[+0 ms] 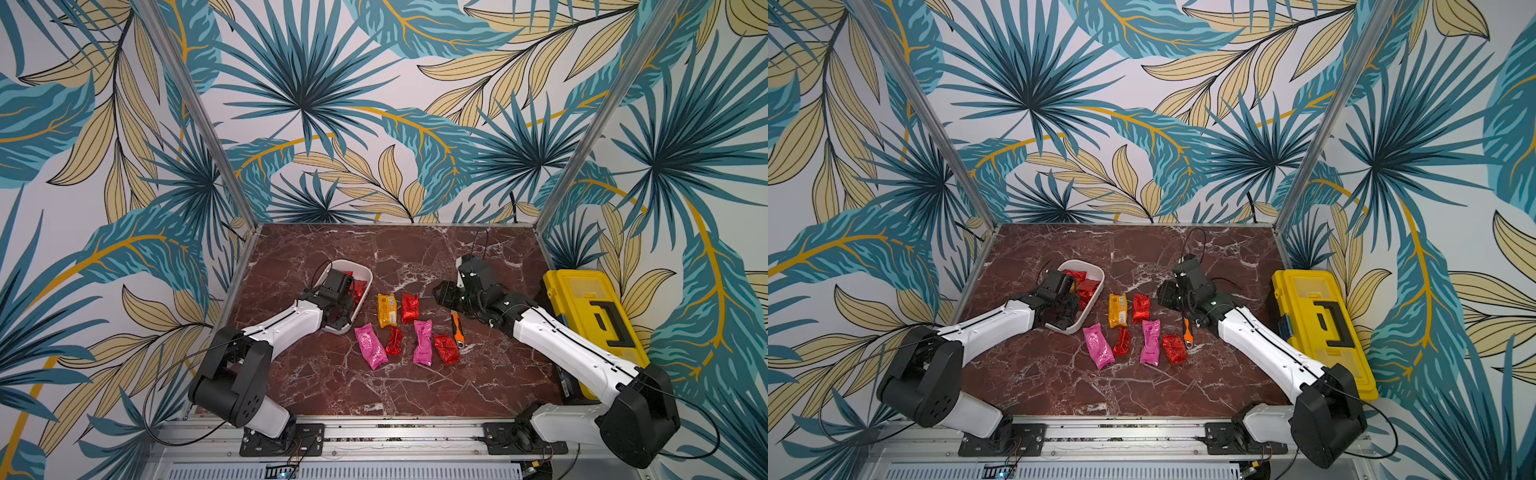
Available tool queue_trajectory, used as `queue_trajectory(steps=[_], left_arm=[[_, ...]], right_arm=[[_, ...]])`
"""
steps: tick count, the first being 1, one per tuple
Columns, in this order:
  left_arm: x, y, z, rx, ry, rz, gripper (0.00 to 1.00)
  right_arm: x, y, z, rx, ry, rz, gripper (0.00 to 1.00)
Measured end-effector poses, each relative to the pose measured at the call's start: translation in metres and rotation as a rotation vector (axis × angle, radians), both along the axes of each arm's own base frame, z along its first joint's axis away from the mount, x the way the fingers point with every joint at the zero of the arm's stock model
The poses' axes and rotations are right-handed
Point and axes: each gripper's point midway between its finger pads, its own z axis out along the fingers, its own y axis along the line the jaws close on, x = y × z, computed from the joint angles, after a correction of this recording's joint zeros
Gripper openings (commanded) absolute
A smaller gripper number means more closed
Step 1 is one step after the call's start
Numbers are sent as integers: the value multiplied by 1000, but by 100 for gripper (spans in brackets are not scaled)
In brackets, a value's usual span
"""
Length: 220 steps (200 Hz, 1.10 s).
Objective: Take the tea bags out of the storage box
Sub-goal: Pick up the tea bag from the storage box.
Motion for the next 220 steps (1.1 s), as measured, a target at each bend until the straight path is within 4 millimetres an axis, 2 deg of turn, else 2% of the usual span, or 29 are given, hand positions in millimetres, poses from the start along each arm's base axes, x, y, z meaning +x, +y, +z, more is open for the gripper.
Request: queue_trajectory(steps=[16, 60, 137, 171, 191, 220], left_arm=[[-1, 1, 3, 3, -6, -4, 4], [-12, 9, 29, 10, -54, -6, 3], [-55, 37, 72, 69, -142, -26, 0], [-51, 35, 105, 184, -298, -231, 0], [-46, 21, 123, 256, -404, -428, 0], [-47, -3, 133, 365, -496, -756, 0]], right_arm=[[0, 0, 0, 0, 0, 0, 49], [0, -1, 1, -3, -4, -4, 49], [-4, -6, 13, -14, -28, -5, 49], [-6, -1, 29, -11, -70, 54, 49], [-9, 3, 40, -8, -103, 104, 49], [-19, 16, 55, -1, -151, 214, 49]])
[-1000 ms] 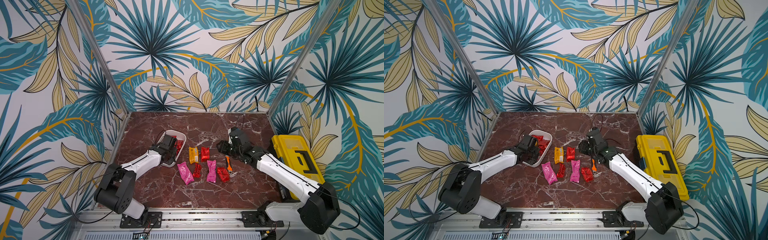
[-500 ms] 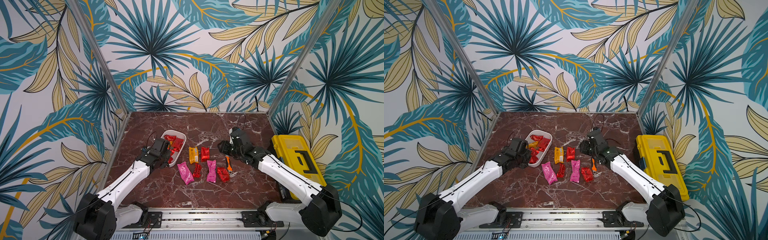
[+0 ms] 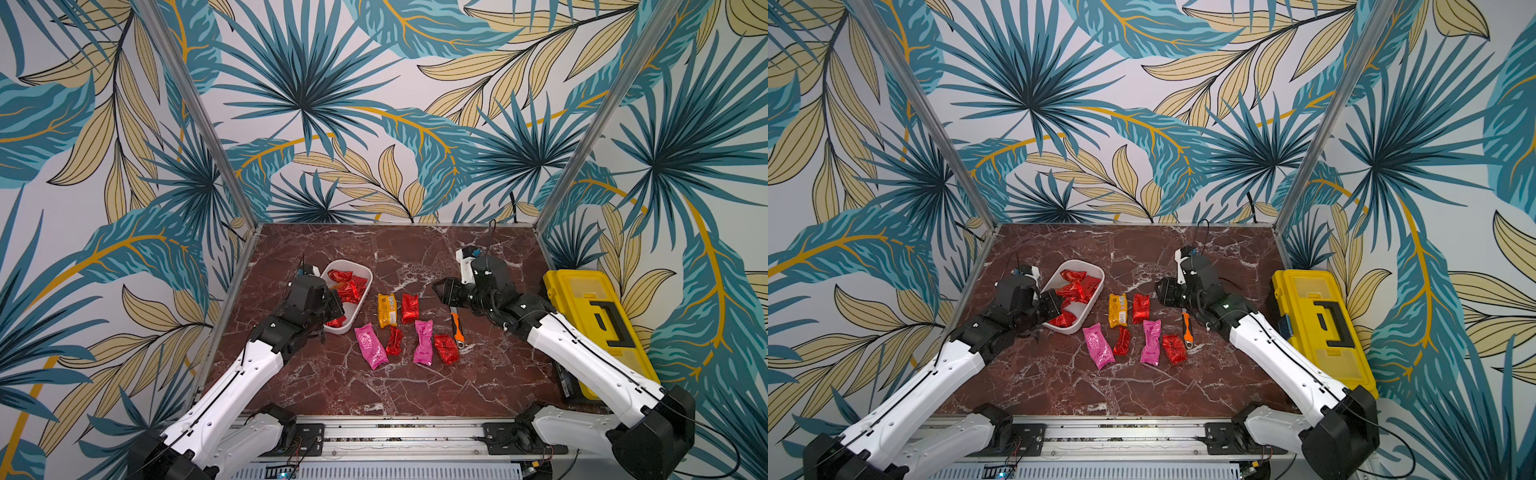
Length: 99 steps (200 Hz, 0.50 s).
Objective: Take the tea bags out of the storage box
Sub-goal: Pick up the tea bag from the storage box.
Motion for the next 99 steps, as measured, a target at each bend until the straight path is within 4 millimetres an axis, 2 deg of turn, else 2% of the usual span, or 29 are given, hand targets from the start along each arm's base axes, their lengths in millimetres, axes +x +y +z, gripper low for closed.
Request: queue_trajectory(steps=[47, 99], left_arm=[[-20, -45, 20, 139, -194, -505, 0], [-55, -76, 36, 162, -392, -887, 0]], right_arm=[[-42, 48, 18, -48, -125, 303, 53], [-74, 82, 12, -101, -192, 566, 59]])
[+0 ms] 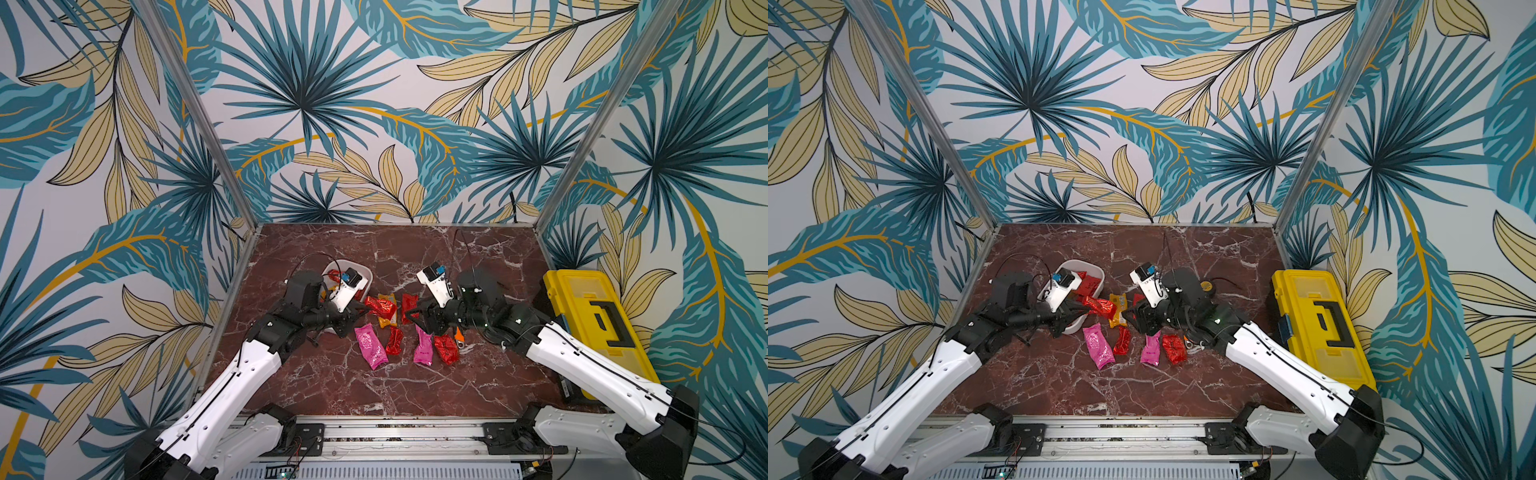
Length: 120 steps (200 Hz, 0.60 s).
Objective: Take the tea bags out of the storage box
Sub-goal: Pick up the tea bag from the storage box.
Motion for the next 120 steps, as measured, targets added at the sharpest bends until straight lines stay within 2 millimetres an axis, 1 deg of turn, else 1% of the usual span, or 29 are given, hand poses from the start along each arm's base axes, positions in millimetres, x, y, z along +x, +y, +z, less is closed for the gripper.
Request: queue_trajectory(steps=[21, 51, 63, 89, 109, 120], left_arm=[[-13, -7, 3, -7, -10, -103, 0], [-22, -15, 12, -33, -20, -193, 0], [-25, -17, 12, -42, -16, -215, 0], [-30, -19, 12, -56, -3, -244, 0], [-32, -20, 10, -55, 5, -254, 0], [-33, -20, 8, -50, 13, -261, 0]], right_arm=[[-7, 13, -9, -13, 15, 79, 61], [-17, 30, -22, -15, 57, 179, 61], [-21, 37, -27, -13, 81, 213, 59], [-23, 47, -33, -1, 111, 256, 50], [-25, 51, -31, 17, 114, 275, 47], [-25, 53, -28, 32, 109, 282, 46]])
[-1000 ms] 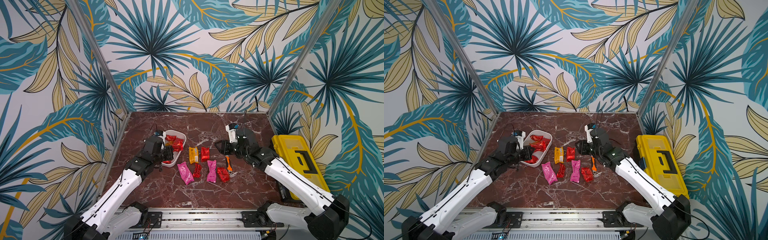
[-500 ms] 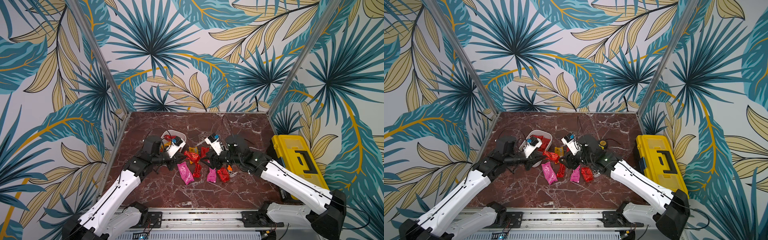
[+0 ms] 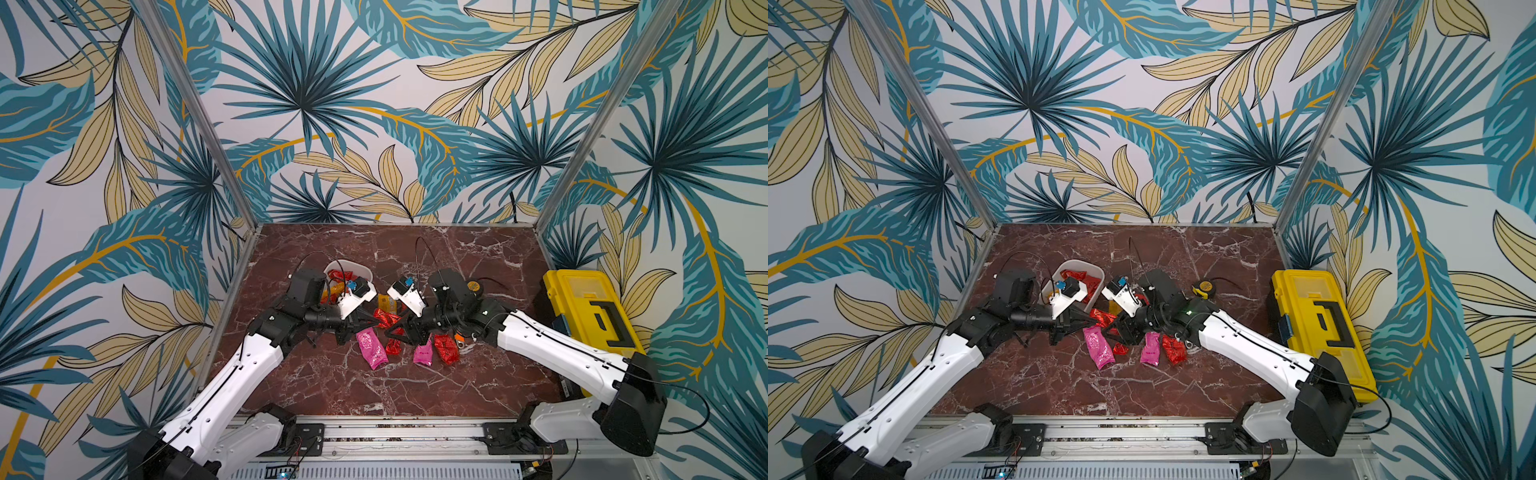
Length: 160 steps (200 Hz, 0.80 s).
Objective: Take the tea bags out of the storage box
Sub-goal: Pick up the tea bag from the storage box, then place the tea bag at the center of the board.
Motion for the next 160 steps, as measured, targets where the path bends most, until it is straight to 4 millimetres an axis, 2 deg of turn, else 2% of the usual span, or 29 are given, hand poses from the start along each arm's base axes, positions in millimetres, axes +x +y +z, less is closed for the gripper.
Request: queue_trajectory(steps=[20, 44, 78, 91, 104, 111, 136, 160], left_arm=[[-1, 0, -8, 18, 29, -7, 0], [-2, 0, -17, 37, 64, -15, 0], [-2, 0, -17, 39, 65, -15, 0], [-2, 1, -16, 40, 61, -13, 20], [-1, 1, -15, 40, 57, -9, 65], [-1, 1, -14, 38, 53, -8, 77], [3, 5, -7, 38, 27, 41, 94], [19, 12, 16, 3, -37, 170, 98]], right_arm=[[0, 2, 4, 19, -8, 8, 44], [0, 3, 5, 24, -1, 7, 32], [-1, 3, 5, 29, 10, 6, 19], [-1, 4, 6, 32, 12, 4, 15], [-1, 4, 7, 36, 14, 1, 12], [-1, 4, 8, 41, 12, 0, 10], [2, 1, 13, 55, 7, -41, 7], [9, -13, 10, 50, 25, -159, 7]])
